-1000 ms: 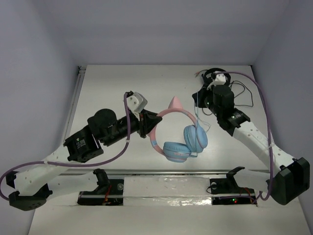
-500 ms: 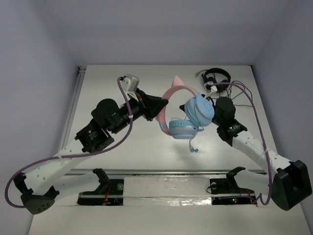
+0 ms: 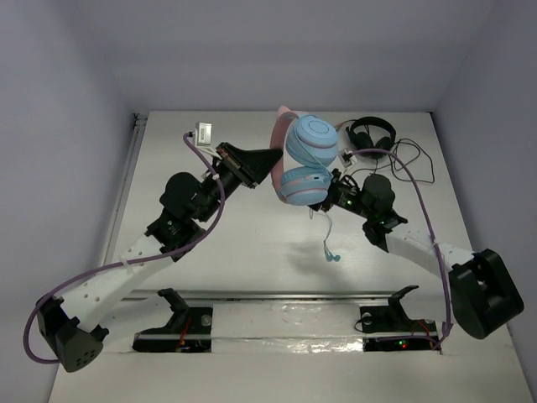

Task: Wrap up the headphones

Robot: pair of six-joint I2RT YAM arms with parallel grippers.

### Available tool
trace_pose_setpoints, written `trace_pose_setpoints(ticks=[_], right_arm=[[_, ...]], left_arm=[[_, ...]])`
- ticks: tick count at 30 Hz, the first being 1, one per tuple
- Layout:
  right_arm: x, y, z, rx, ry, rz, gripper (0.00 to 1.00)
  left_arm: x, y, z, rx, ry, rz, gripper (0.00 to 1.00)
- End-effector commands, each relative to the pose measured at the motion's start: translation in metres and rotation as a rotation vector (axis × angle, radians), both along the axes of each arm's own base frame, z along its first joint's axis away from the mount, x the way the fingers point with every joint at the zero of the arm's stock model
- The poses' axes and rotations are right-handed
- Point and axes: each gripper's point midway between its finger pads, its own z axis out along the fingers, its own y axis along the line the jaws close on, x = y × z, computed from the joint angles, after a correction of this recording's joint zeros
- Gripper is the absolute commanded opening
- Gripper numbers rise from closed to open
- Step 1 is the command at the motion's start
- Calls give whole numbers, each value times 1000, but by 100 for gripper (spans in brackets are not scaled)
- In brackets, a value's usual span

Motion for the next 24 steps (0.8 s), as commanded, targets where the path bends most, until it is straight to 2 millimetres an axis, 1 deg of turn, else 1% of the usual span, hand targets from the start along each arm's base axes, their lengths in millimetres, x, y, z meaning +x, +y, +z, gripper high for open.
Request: trace_pose_setpoints(ticks=[1,2,5,6,7,8,9,10,12,13,15,16,18,20,22,24], right_arm=[[-3,11,16,49,-84,53,44],[-3,15,10,43,-71,66,46],[-2,19,1,21,-51,74,48],[-3,19,0,14,-43,74,50],[-5,19,-1,13,-42,82,54],[-10,21,0,15,-43,94,57],[-15,18,4,21,-52,93,59],[-21,19,5,24,-52,102,64],[-26,17,6,34,-47,107,65],[-33,16,6,49,-40,125,66],[-42,20,9,72,-50,167,66],[-45,21,8,76,-38,185,69],[-47,25,1,62,-13,223,71],[-55,34,-8,41,10,264,76],[-57,39,-13,25,18,261,77],[-59,41,-16,18,21,250,74]], left_arm=[[-17,22,71,-218,-115,2,0],[-18,23,75,-226,-126,2,0],[-21,26,84,-221,-144,9,0],[-16,32,87,-223,-140,51,0],[-15,39,99,-214,-173,84,0],[-15,41,101,-199,-174,98,0],[-12,47,106,-198,-184,128,0],[-13,53,117,-195,-209,155,0],[-11,58,120,-179,-208,188,0],[-13,61,126,-184,-217,195,0],[-15,63,129,-188,-226,197,0],[-16,65,131,-192,-230,196,0],[-16,66,132,-192,-230,200,0],[-16,66,134,-185,-228,204,0],[-18,69,139,-188,-232,211,0],[-16,71,139,-180,-219,224,0]])
